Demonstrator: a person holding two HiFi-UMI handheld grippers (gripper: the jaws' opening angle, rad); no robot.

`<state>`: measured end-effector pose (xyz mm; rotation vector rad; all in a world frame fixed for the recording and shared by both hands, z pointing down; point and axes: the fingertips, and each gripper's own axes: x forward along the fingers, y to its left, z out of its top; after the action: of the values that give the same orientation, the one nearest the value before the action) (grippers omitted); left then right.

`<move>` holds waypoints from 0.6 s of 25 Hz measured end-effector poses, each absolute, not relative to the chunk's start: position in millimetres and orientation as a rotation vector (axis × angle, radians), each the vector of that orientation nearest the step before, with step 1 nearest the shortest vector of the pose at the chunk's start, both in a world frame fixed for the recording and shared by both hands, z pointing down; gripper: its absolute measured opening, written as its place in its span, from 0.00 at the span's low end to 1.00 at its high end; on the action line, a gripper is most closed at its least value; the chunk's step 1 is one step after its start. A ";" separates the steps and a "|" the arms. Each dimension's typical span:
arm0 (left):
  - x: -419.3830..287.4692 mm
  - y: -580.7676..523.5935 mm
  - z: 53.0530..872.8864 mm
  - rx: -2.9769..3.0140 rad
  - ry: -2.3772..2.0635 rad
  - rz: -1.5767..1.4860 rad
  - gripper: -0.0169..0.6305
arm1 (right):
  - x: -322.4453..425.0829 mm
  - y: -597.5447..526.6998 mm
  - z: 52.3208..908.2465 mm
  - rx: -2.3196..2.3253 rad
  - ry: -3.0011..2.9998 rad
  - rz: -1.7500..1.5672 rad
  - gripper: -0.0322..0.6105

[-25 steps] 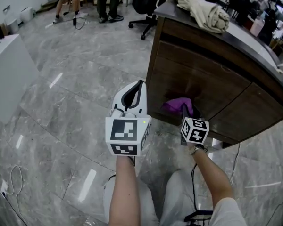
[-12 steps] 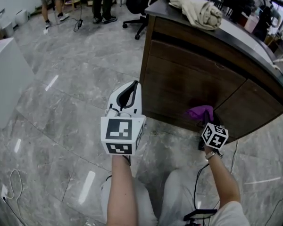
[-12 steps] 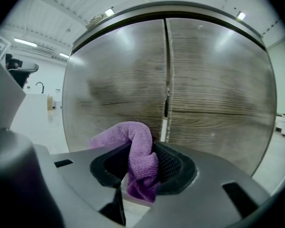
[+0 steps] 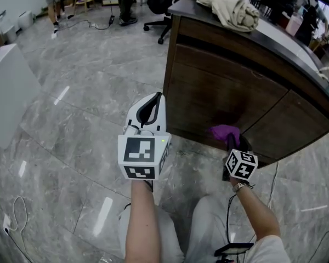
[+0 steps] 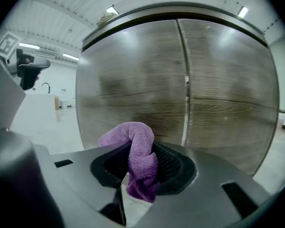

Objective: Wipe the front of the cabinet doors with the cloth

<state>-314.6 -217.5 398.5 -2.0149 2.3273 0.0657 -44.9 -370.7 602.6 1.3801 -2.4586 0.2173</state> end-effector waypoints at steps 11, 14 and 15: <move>-327.3 -206.2 396.2 -1.969 2.377 0.110 0.04 | -237.3 -314.6 649.9 1.086 -2.565 0.149 0.26; -328.0 -206.2 396.5 -1.964 2.384 0.127 0.04 | -282.6 -302.7 652.2 1.013 -2.583 0.147 0.26; -327.0 -206.5 397.7 -1.968 2.383 0.121 0.04 | -295.6 -299.7 651.5 0.991 -2.595 0.138 0.26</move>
<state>-327.0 -206.5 397.7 -1.9684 2.3832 0.1212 -295.6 -299.7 651.5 0.9914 -2.5951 0.1378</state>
